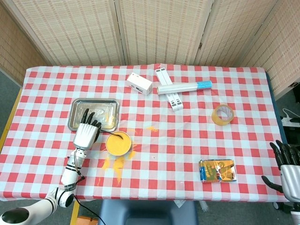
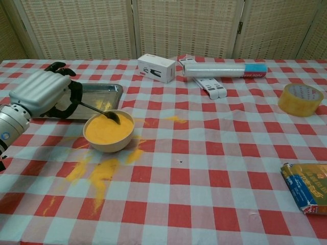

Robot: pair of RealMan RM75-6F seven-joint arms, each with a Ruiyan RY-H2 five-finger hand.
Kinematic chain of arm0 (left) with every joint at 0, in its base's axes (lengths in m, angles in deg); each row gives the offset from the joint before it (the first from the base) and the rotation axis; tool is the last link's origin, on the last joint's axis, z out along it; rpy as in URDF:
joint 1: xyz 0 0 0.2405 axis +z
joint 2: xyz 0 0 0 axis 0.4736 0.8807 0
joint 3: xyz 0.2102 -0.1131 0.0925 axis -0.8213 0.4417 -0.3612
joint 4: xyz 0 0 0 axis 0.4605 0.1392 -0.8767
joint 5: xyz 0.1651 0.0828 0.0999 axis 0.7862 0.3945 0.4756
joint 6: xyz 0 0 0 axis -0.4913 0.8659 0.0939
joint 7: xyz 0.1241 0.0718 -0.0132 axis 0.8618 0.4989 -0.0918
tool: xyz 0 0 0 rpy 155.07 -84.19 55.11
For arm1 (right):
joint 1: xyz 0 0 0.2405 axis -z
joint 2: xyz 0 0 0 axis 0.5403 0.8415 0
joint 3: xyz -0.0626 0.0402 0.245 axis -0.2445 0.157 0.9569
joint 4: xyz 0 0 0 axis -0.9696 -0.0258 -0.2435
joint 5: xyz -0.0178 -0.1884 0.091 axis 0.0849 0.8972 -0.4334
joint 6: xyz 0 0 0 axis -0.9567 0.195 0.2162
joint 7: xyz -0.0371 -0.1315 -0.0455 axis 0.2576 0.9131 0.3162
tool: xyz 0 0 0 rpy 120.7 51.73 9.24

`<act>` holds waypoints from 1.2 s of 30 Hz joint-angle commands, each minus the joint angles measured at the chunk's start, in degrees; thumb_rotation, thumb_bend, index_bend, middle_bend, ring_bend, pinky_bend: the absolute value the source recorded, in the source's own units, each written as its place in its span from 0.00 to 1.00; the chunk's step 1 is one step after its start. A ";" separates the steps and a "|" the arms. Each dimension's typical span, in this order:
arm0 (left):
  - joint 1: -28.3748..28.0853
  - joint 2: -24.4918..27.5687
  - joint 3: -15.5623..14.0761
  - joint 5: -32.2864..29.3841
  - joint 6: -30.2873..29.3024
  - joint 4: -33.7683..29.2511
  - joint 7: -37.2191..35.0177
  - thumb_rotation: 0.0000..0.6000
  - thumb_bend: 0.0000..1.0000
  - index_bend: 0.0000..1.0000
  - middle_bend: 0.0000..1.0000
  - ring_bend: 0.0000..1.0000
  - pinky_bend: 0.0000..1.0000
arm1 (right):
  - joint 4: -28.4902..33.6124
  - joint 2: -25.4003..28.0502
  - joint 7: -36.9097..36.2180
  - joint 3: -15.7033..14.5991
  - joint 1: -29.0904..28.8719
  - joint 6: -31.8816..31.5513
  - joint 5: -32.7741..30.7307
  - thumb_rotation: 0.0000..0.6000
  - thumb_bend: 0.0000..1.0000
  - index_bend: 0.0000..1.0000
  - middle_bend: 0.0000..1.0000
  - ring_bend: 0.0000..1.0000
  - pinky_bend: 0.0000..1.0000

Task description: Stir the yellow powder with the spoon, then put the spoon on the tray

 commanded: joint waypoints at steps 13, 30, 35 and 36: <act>4.63 6.24 -3.69 2.63 -4.06 -9.80 -0.19 1.00 0.72 0.91 0.50 0.14 0.00 | 0.25 -0.32 0.72 -0.48 0.16 -0.28 1.23 1.00 0.09 0.00 0.00 0.00 0.00; -0.17 5.41 2.98 0.51 -2.67 -8.35 -0.85 1.00 0.72 0.91 0.51 0.14 0.00 | -0.10 -0.35 0.37 0.04 -0.36 0.82 -0.03 1.00 0.09 0.00 0.00 0.00 0.00; -4.28 2.87 6.36 -3.59 4.09 0.26 -3.41 1.00 0.72 0.91 0.51 0.14 0.00 | -0.46 -0.50 0.38 0.95 -0.93 1.85 -2.12 1.00 0.09 0.00 0.00 0.00 0.00; -5.08 2.31 6.90 -4.35 5.50 2.24 -3.90 1.00 0.72 0.91 0.51 0.14 0.00 | -0.54 -0.56 0.48 1.14 -1.06 2.09 -2.56 1.00 0.09 0.00 0.00 0.00 0.00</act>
